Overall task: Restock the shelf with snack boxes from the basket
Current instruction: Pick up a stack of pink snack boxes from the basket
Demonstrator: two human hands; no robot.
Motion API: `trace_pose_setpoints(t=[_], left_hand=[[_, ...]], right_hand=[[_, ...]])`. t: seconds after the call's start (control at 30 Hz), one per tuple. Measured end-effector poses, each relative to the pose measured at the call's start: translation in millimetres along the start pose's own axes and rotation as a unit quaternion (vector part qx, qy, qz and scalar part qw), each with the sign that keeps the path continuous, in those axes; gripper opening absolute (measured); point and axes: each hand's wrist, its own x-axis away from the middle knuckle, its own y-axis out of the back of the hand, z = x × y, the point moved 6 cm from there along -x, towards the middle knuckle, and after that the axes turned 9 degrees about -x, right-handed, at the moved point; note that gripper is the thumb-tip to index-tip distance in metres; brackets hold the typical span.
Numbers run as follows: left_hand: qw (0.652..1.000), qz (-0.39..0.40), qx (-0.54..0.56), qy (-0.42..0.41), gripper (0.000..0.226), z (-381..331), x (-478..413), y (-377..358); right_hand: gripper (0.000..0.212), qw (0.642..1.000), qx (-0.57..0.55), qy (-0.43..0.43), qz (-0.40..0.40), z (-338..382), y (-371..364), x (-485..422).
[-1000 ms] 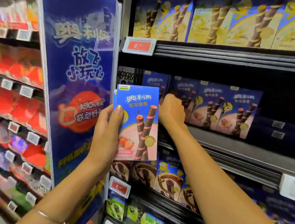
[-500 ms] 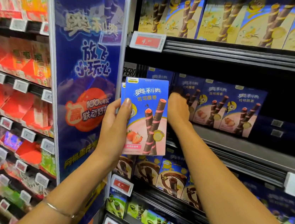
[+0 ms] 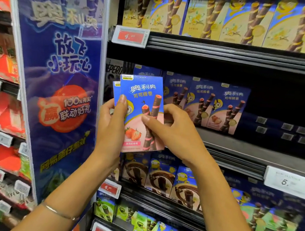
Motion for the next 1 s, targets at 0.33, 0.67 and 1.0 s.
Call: trace_pose_setpoints(t=[0.33,0.67,1.0], left_hand=[[0.996,-0.053,-0.075,0.018,0.046,15,-5,1],[0.992,-0.083,-0.099,-0.014,0.047,8,-4,14],[0.989,-0.078,-0.123,-0.02,0.041,8,-9,14]], right_hand=[[0.026,0.983,-0.158,0.026,-0.095,-8,60,-6],[0.039,0.973,0.013,-0.066,-0.222,-68,84,-74],[0.038,0.94,0.286,-0.057,-0.179,-59,68,-99]])
